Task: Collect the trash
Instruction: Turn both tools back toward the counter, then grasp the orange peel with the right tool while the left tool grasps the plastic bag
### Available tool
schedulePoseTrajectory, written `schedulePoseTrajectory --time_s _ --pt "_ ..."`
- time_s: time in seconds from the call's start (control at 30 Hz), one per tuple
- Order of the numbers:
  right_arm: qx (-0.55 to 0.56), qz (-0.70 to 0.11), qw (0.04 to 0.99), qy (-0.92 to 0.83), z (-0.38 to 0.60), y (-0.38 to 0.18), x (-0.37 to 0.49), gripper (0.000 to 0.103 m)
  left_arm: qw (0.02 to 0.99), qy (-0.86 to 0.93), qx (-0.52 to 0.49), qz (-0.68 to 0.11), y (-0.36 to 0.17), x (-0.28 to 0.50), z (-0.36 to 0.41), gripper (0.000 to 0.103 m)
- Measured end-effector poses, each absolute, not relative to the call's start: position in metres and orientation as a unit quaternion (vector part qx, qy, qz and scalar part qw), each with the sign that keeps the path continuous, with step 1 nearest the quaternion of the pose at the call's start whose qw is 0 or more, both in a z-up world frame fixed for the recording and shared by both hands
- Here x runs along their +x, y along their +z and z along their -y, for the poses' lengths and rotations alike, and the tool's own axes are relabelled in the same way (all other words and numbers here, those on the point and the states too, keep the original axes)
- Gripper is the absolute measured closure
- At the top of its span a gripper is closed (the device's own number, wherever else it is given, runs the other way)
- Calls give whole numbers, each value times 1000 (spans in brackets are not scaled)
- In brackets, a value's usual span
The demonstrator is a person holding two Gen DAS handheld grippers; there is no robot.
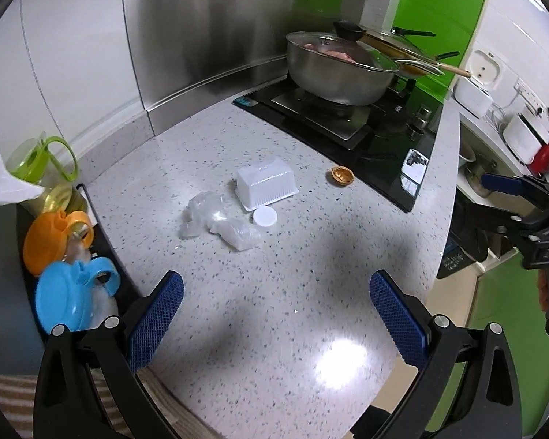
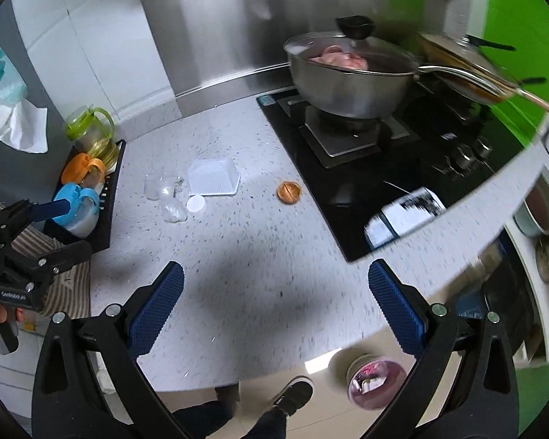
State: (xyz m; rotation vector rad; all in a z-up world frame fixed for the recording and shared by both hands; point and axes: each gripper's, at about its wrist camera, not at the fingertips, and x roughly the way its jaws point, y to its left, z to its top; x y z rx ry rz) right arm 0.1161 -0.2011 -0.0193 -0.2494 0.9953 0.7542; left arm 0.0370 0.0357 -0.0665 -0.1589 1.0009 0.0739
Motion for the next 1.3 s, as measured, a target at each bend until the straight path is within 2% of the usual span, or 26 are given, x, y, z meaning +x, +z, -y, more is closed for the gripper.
schedulePoseTrajectory --time_s 0.53,0.57,0.6,0.67,0.77,0.9,1.03,1.3 --pt "-215 -494 737 409 118 -111 214 5 848 101 -126 -506 -118 82 -63 5" --pt "-217 -495 734 411 114 -114 218 7 846 103 -128 -507 -121 83 -64 5" --pt "-219 -496 731 415 110 -118 221 15 844 105 -132 -509 -125 85 -66 5" --pt "-225 -499 724 421 102 -125 225 20 842 110 -139 -510 -130 86 -68 5" --pt "-228 -501 716 430 93 -132 228 22 838 115 -146 -513 -135 87 -71 5" --pt "-232 -505 708 436 86 -140 232 38 835 120 -150 -516 -140 88 -75 5" --pt "-236 -506 704 438 82 -143 233 49 832 123 -155 -518 -142 89 -79 5" --pt "-241 -508 703 436 81 -147 236 88 831 121 -158 -519 -145 94 -81 5"
